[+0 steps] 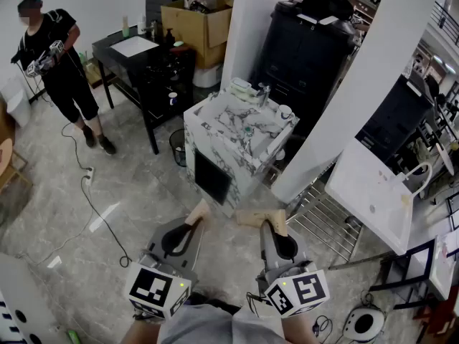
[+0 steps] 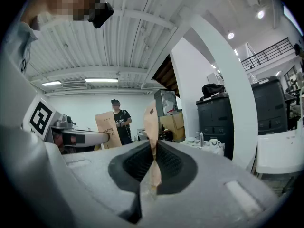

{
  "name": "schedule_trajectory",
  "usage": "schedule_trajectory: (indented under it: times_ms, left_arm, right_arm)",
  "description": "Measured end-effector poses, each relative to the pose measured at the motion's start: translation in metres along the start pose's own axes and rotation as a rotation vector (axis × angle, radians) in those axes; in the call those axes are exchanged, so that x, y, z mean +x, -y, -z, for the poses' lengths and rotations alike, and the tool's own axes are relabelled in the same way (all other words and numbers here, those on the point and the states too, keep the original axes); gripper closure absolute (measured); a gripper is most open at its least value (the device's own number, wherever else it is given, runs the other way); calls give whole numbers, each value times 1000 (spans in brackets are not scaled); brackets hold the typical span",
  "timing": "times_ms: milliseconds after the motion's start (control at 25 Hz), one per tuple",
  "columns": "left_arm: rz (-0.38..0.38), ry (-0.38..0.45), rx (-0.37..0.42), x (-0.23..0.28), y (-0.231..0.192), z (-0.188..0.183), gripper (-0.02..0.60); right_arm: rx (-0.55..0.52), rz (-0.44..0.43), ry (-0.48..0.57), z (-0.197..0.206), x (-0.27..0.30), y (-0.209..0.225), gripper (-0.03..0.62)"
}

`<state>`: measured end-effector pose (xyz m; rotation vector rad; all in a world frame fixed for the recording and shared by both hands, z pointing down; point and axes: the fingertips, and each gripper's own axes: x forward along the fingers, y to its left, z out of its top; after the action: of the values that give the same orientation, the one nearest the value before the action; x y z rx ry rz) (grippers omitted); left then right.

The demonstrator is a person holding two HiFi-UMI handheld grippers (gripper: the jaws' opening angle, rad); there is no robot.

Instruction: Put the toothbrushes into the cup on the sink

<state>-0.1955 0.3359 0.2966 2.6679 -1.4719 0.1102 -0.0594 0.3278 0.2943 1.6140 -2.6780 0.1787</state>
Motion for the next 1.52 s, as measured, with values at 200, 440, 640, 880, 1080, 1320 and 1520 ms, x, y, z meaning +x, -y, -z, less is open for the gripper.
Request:
schedule_trajectory:
  times_ms: [200,440,640,880,1080,1320,1520]
  left_arm:
    - [9,-1,0,1,1,1,572]
    - [14,2,1,5,3,1,572]
    - [17,3,0,5,3,0,572]
    - [32,-4,-2,6,4,2,572]
    - [42,3,3,9,6,-2,572]
    - [51,8,0,6,-2,-2,572]
    - [68,14,-1,4,-8,-2,572]
  right_arm:
    - [-1,2,3,1,0,0,586]
    - [-1,4,4,1,1,3,586]
    - [1,11,2,1,0,3,586]
    - [7,21,5,0,-1,4,586]
    - [9,30,4,-2,-2,6,585]
    - [7,44,6,-3,2,0,585]
    - [8,63,15,-4,4,-6,586]
